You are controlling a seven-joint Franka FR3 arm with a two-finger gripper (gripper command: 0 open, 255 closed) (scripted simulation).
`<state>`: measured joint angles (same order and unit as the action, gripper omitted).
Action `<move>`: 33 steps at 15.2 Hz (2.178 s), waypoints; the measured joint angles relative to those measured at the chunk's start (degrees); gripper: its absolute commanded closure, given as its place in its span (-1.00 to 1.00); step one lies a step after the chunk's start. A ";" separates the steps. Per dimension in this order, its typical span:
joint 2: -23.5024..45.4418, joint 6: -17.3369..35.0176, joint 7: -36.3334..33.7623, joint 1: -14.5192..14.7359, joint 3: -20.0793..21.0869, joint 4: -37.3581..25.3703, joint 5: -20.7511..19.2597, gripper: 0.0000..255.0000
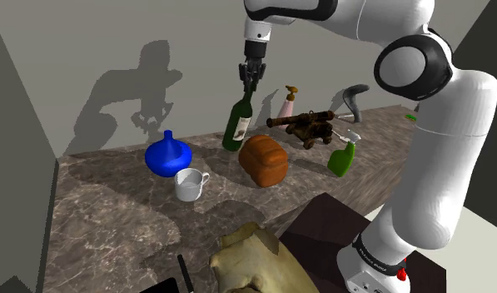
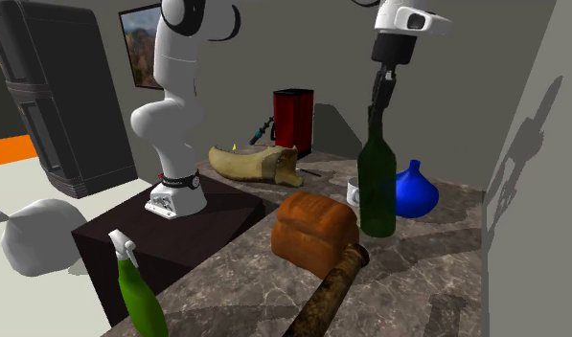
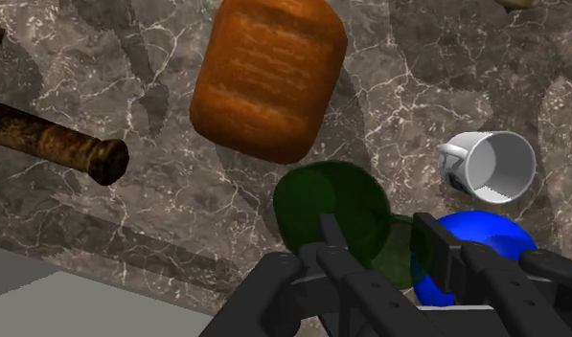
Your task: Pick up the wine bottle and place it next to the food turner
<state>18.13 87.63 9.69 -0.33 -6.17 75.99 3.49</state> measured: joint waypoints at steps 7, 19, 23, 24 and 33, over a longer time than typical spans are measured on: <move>-6.63 3.37 -8.23 5.55 3.03 9.63 -0.38 1.00; -11.34 5.50 -23.57 14.39 9.56 15.45 0.00 1.00; -10.87 6.01 -28.47 17.14 11.73 15.04 0.08 1.00; -10.59 6.12 -29.67 17.81 12.24 14.84 0.09 1.00; -6.28 5.88 -41.72 24.98 17.34 9.63 -0.39 1.00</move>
<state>11.85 93.50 -32.03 24.65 11.17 85.62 3.10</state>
